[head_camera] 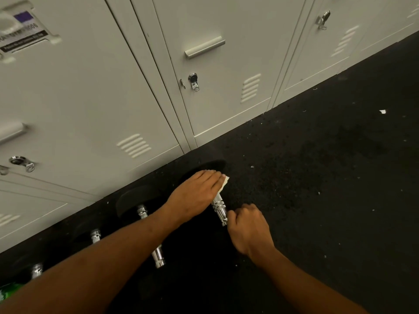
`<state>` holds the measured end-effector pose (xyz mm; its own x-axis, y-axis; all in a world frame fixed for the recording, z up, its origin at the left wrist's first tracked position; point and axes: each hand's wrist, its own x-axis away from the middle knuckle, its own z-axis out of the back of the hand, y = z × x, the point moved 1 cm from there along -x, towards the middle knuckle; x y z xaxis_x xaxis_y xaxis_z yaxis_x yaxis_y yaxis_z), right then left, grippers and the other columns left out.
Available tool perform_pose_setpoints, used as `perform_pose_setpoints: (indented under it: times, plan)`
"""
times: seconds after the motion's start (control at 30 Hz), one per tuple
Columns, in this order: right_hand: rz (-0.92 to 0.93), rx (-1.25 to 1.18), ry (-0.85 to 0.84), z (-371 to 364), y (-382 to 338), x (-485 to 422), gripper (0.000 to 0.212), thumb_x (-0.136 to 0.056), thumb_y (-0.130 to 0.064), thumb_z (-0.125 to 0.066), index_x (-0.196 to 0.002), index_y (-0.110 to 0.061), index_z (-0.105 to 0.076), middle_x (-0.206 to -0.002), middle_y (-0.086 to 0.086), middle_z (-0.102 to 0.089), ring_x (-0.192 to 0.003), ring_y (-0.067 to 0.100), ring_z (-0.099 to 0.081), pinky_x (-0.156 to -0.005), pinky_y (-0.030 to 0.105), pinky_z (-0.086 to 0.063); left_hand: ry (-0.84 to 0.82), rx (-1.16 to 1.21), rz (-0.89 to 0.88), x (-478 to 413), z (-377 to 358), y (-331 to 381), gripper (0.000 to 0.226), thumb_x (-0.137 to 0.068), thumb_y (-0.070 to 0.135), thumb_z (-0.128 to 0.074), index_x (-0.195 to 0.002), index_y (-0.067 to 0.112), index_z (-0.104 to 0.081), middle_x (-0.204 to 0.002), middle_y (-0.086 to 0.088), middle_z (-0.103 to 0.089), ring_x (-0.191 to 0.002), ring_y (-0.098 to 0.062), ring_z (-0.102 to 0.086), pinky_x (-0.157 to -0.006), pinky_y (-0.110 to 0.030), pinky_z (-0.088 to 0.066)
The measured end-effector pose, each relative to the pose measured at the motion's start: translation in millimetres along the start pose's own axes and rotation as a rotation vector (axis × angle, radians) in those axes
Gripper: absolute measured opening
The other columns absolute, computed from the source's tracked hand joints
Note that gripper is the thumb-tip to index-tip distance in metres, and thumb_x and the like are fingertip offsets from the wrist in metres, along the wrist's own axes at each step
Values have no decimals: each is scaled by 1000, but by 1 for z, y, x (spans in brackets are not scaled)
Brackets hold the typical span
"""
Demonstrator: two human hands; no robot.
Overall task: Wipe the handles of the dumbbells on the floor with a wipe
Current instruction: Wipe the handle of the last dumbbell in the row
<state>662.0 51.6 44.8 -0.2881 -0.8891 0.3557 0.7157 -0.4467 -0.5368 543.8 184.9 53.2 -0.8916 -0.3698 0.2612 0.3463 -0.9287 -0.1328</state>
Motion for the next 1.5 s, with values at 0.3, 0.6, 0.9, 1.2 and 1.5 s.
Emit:
perform_pose_setpoints:
  times: [0.3, 0.6, 0.9, 1.2, 1.5]
  plan:
    - [0, -6, -4, 2, -1, 1, 44, -93, -38, -32, -58, -19, -52, -68, -1, -50, -72, 10, -47, -75, 30, -44, -150, -121, -157, -15, -6, -9, 60, -98, 25, -50, -150, 5, -26, -154, -16, -33, -144, -28, -27, -121, -38, -17]
    - [-21, -3, -8, -3, 4, -2, 48, -88, -43, -26, -57, -17, -53, -64, -2, -51, -68, 10, -47, -80, 32, -46, -162, 78, -250, -26, 1, -6, 33, -92, 28, -56, -122, 14, -54, -126, -8, -60, -119, -22, -53, -110, -38, -36]
    - [4, -70, 50, 0, 2, 4, 28, -91, -34, -36, -69, -26, -50, -75, -7, -51, -77, 7, -47, -70, 25, -37, -135, 223, -339, -19, 0, 30, 19, -93, 25, -48, -101, 15, -62, -104, -4, -66, -98, -22, -60, -97, -37, -43]
    - [2, -40, 38, 2, 0, 4, 26, -93, -30, -37, -73, -22, -53, -78, -4, -54, -77, 9, -48, -71, 25, -37, -152, 191, -477, -22, -9, 26, 20, -92, 27, -49, -105, 18, -62, -108, -1, -67, -102, -18, -61, -103, -36, -39]
    - [-30, -60, 38, 4, -3, 5, 29, -94, -30, -37, -73, -18, -54, -76, -3, -52, -75, 10, -47, -72, 29, -43, -202, -167, -392, -47, 9, -23, 22, -97, 29, -50, -108, 15, -62, -105, -4, -68, -102, -20, -61, -101, -37, -40]
